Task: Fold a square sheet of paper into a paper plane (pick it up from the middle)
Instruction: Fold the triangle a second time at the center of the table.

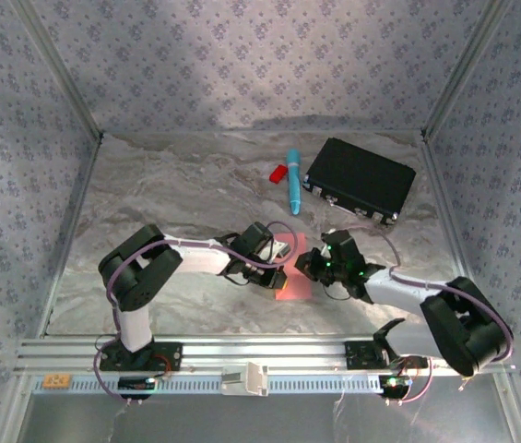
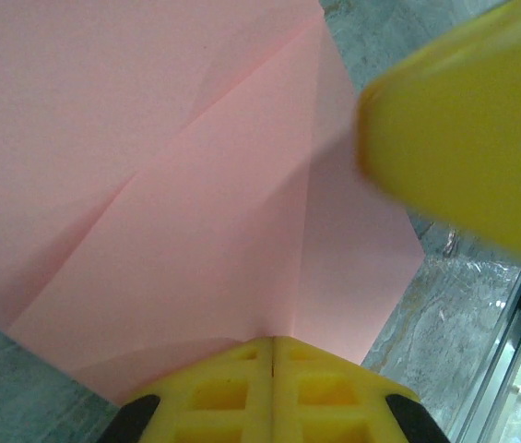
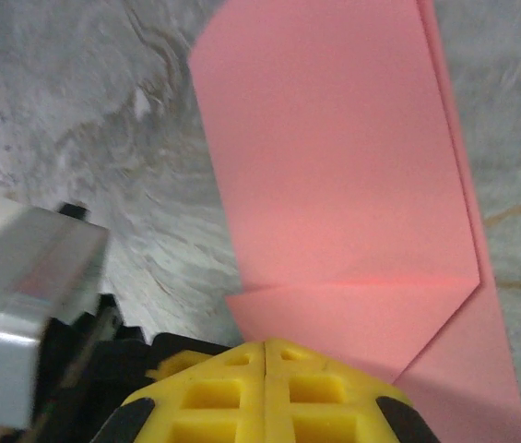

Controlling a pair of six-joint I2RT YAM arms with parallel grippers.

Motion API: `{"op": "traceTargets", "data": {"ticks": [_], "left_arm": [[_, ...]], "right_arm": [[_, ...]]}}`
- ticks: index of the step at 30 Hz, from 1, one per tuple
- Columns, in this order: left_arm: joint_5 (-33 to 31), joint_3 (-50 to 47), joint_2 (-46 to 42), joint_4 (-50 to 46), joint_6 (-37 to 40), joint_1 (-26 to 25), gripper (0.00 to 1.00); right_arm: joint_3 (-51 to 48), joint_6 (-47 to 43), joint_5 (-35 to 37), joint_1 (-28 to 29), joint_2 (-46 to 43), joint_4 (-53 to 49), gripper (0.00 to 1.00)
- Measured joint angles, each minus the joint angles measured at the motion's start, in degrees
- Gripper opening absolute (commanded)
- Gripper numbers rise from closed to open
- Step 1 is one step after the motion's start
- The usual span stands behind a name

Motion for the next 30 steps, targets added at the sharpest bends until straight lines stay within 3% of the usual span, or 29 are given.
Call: {"op": "traceTargets", "data": {"ticks": [7,30], "left_arm": [[0.0,0.0,-0.02,0.0,0.02,0.0,0.0],[-0.42,-1.95,-4.5,-4.26,-0.42,-1.81,0.02]], "right_arm": [[-1.03,0.37,-0.04,-1.03,5.18,0.87,0.0],[-1.14,0.39,-0.61,-1.53,5.81,2.03,0.0]]}}
